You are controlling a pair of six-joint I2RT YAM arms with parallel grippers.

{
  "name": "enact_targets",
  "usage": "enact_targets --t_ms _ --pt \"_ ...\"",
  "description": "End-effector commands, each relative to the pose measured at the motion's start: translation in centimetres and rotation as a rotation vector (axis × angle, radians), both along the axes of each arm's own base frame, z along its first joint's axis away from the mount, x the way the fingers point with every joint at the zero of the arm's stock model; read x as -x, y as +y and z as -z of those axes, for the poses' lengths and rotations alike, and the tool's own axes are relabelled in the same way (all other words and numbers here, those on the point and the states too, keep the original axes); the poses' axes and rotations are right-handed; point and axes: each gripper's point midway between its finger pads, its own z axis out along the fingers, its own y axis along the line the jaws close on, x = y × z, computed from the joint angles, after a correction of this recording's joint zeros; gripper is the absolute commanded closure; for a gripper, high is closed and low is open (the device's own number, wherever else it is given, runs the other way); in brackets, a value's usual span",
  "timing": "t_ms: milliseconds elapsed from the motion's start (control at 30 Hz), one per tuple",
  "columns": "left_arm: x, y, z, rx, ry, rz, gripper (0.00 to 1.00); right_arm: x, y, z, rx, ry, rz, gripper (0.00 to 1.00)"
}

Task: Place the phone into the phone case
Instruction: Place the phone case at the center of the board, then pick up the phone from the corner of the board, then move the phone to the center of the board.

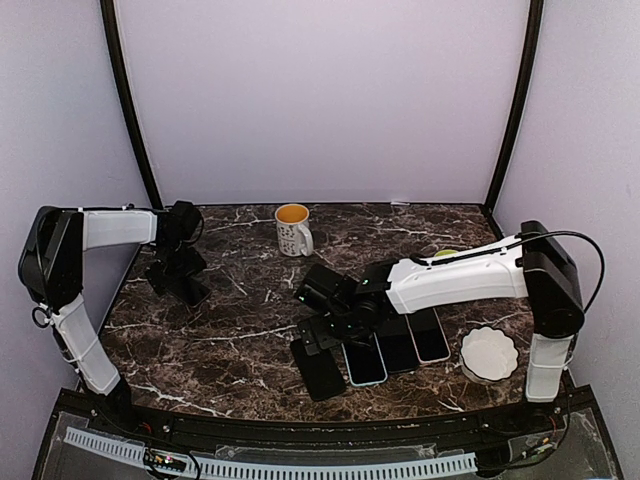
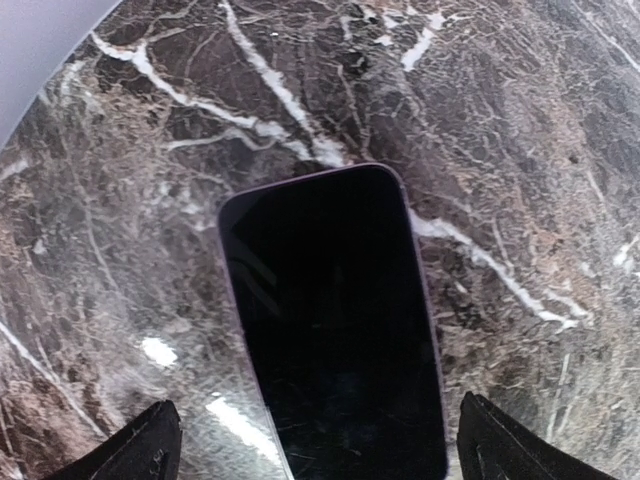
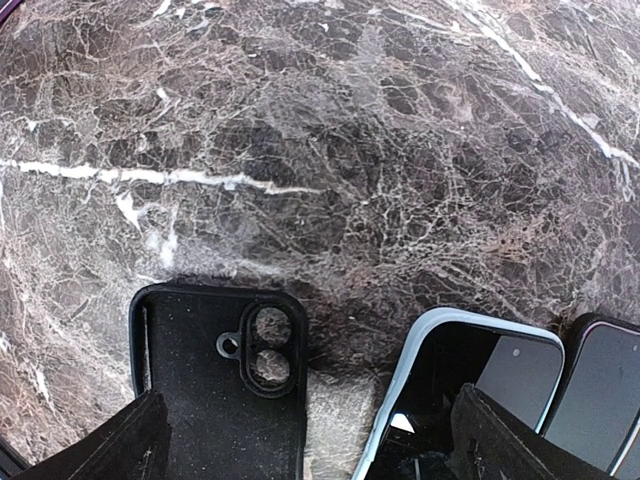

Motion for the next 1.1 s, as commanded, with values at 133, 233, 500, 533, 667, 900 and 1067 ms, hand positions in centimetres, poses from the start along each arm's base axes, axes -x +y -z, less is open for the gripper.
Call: enact_targets --t_ms 133,233,500,533,667,900,1067 --pt "-1.0 -0.5 2.4 0.095 0.026 -0.054 0.01 -0.4 -0.1 -1.4 -0.013 -0.031 -0.008 0.02" --pt "-0.9 -0.4 3.3 0.089 0.064 -0.068 0.01 -0.4 -0.2 -1.4 -0.007 -0.033 -0.009 0.01" --pt "1.4 0.0 5.8 0.098 0.183 -0.131 0.04 -0.5 -0.6 -1.6 0.004 -0.044 -0.01 0.02" --pt "1.7 0.1 5.8 0.097 0.191 -0.132 0.07 -0.5 -0.6 -1.7 0.007 -0.046 -0.011 0.02" --pt "2.8 0.0 5.6 0.104 0.221 -0.125 0.15 -0.7 -0.5 -2.0 0.014 -0.059 -0.018 0.01" --pt "5.5 -2.8 6.2 0.147 0.218 -0.047 0.25 -1.0 -0.1 -2.4 0.018 -0.074 -0.032 0.02" --pt "7.5 -6.3 7.0 0.121 0.276 0.05 0.28 -1.4 -0.6 -2.7 0.034 -0.087 -0.028 0.02"
